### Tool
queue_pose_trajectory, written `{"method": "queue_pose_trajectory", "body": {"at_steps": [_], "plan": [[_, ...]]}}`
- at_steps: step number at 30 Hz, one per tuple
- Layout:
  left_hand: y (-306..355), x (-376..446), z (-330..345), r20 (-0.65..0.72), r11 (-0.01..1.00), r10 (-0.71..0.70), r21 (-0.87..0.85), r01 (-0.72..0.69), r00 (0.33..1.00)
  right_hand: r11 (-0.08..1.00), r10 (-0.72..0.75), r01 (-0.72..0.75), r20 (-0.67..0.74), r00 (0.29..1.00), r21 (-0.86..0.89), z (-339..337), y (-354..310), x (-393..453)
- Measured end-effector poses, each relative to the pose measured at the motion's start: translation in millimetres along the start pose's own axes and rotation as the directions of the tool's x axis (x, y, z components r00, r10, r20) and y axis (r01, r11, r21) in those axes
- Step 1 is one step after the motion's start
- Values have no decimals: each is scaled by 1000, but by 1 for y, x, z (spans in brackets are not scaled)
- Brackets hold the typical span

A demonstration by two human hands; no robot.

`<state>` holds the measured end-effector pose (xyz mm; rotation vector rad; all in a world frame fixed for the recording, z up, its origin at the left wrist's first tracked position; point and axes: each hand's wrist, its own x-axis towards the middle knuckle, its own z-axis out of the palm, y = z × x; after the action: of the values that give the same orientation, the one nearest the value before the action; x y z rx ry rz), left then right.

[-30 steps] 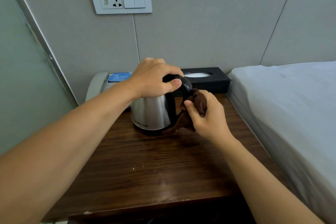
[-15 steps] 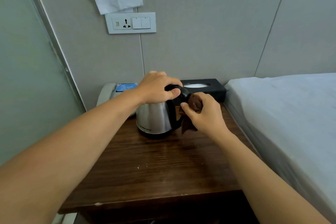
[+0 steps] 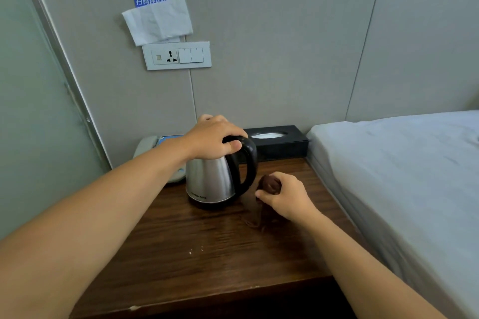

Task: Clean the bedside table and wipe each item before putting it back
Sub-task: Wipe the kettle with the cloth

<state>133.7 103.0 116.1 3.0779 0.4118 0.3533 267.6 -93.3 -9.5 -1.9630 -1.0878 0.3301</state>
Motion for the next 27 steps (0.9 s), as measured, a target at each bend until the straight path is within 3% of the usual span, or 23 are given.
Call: {"method": "queue_pose_trajectory", "body": {"at_steps": [5,9,12,16,22,27], "plan": [[-7,-11,-6,143,993,6,-120,12,990,989,17,2,-129,991,149,-24,3,-21],[-11,-19,-11,199,916,47,-400,37,979,902,40,-64,65,997,427,-33,-9,-34],[-8,-20,-8,170,921,51,-390,20,984,835,-55,-41,157,986,548,-26,-17,-38],[-8,-23,3,128,934,24,-356,23,991,925,-200,177,35,979,337,0,-20,-31],[6,-30,18,22,965,35,-262,-28,999,966,-124,135,-63,990,220,58,-27,-22],[2,-28,18,16,955,10,-297,-5,1000,981,-193,193,-26,981,2,60,-22,-4]]}}
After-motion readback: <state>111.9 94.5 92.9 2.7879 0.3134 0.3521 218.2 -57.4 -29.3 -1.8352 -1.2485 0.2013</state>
